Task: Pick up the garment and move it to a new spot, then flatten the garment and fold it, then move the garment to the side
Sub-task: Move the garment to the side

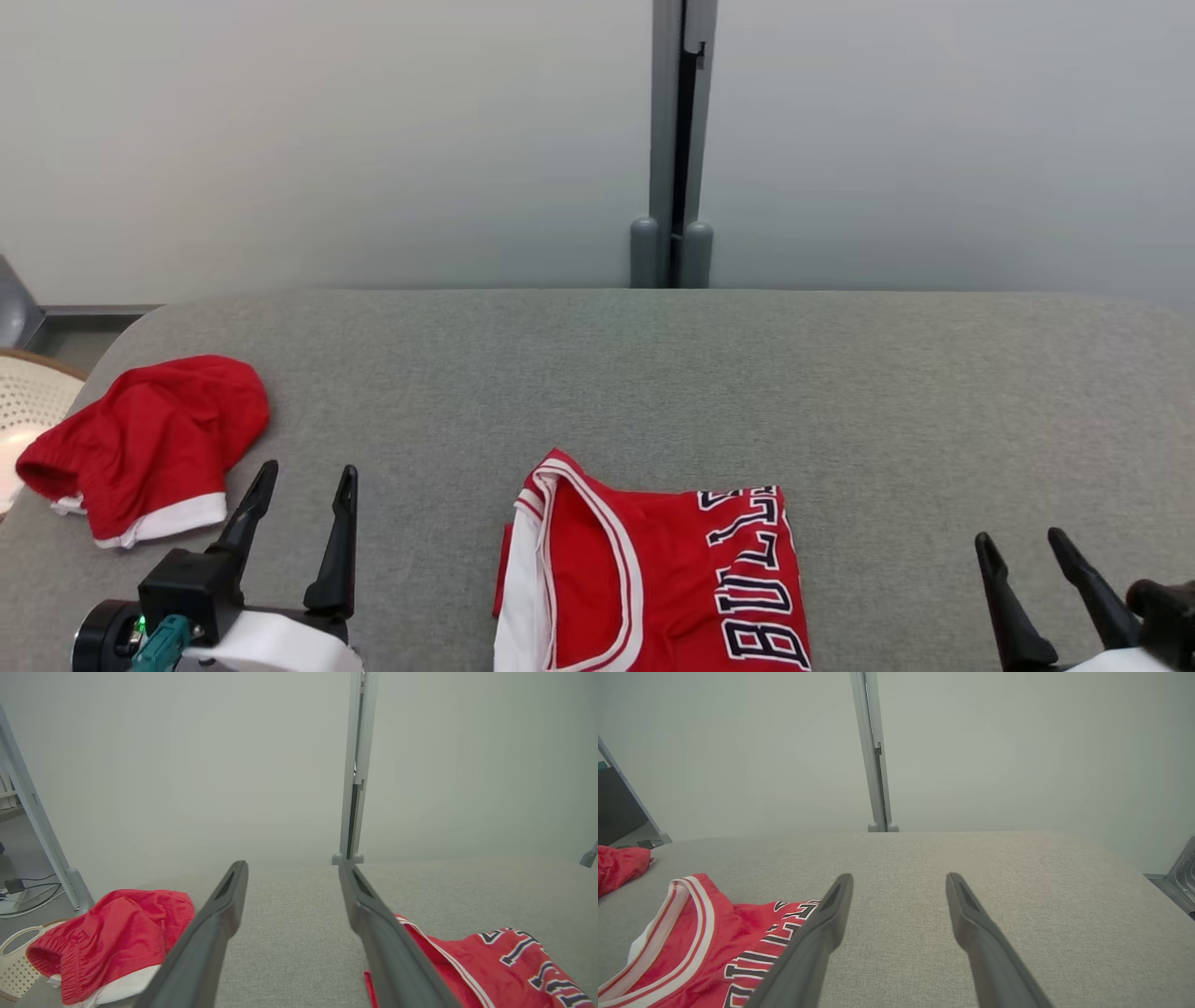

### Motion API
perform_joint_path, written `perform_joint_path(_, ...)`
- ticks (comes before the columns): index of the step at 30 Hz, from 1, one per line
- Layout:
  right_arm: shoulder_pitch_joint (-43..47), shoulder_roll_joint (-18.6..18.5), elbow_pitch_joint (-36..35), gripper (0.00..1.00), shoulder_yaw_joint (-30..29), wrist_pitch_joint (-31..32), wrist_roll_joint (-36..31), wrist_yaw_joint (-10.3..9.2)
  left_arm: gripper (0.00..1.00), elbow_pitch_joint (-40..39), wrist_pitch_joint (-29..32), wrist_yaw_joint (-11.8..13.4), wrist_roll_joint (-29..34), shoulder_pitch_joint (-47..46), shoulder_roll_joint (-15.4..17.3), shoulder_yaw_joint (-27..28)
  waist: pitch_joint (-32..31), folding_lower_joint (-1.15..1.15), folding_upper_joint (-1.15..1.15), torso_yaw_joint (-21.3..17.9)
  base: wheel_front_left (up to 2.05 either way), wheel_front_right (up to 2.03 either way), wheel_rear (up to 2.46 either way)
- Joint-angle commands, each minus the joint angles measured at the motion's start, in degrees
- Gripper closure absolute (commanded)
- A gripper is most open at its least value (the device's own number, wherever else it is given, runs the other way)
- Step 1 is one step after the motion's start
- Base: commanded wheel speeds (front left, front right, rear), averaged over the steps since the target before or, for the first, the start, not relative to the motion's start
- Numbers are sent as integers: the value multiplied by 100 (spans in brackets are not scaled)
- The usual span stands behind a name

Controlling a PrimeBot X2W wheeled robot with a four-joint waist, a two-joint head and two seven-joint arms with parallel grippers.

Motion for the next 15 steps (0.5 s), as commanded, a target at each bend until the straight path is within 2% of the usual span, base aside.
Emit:
perform_joint_path(1, 12, 6, 159, 0, 78, -10, 10, 0, 0, -60, 20, -49, 56, -200, 7, -47, 185, 0, 0, 295, 0, 0, 0)
perform_joint_path(5, -139, -21, 491, 0, 333, -27, 93, 0, 0, -117, -28, -56, 104, -396, -59, -81, 351, 0, 0, 541, 0, 0, 0)
perform_joint_path(11, -543, -64, 1401, 0, 784, -106, 254, 0, 0, -176, -199, -116, 152, -741, -250, -159, 755, 0, 0, 1012, 0, 0, 0)
perform_joint_path(15, -972, -125, 2052, 0, 1120, -191, 409, -2, 0, -125, -312, -158, 170, -912, -351, -179, 1001, 0, 0, 1189, 0, 0, 0)
